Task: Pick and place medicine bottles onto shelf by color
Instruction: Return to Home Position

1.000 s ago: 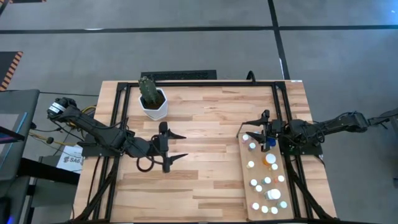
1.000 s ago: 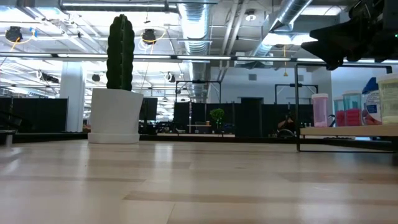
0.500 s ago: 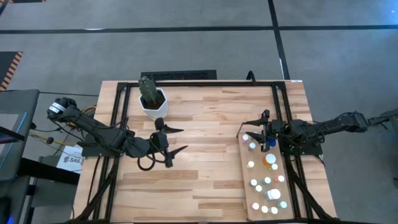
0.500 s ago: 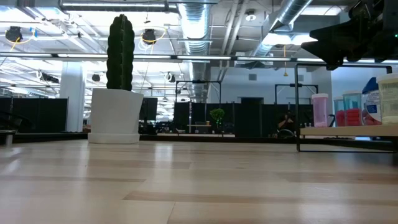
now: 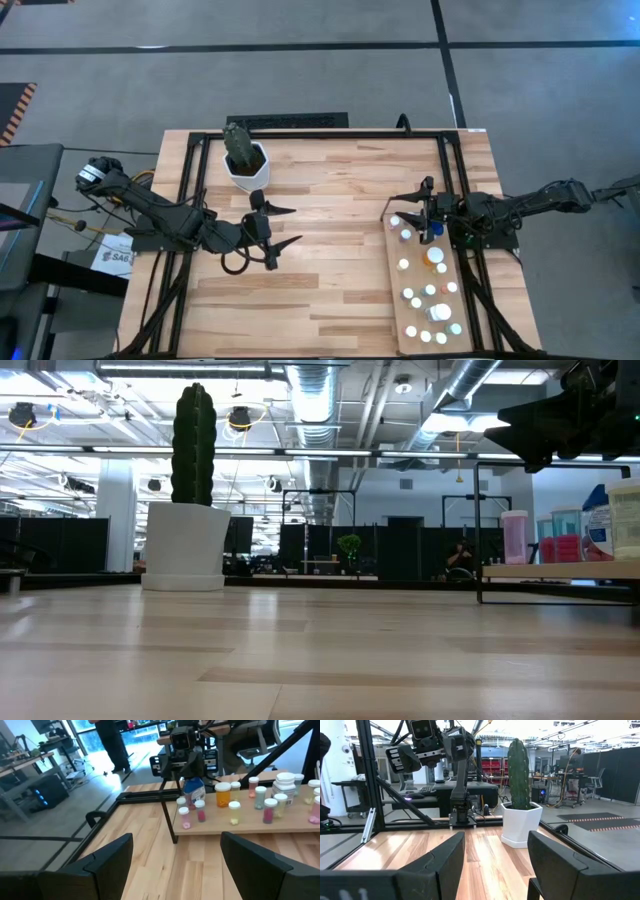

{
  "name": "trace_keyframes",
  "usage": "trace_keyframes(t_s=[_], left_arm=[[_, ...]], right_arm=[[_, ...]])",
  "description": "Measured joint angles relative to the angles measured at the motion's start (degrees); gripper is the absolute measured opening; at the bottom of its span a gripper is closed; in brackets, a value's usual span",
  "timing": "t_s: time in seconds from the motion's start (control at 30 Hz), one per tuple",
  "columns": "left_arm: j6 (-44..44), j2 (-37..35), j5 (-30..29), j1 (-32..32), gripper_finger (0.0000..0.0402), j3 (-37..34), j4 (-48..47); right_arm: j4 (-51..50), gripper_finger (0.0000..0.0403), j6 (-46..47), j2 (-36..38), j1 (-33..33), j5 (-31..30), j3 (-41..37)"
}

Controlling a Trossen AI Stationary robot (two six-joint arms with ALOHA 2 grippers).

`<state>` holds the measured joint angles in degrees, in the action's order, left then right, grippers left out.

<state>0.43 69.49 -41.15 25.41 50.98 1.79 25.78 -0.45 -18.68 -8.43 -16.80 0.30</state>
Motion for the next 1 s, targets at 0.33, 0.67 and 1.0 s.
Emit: trace_keyframes(t_s=[0.33, 0.67, 1.0], left_arm=[[-10.1, -0.1, -0.1, -0.5, 0.0288, 0.0, 0.2], [-14.8, -5.6, -1.3, -4.9, 0.0288, -4.4, 1.9], [-18.2, -18.2, 7.0, -11.6, 0.0288, -22.9, 16.2]], right_arm=[[0.0, 0.024, 0.0, 0.0, 0.0, 0.0, 0.0], [0.0, 0.024, 0.0, 0.0, 0.0, 0.0, 0.0], [0.0, 0.024, 0.0, 0.0, 0.0, 0.0, 0.0]])
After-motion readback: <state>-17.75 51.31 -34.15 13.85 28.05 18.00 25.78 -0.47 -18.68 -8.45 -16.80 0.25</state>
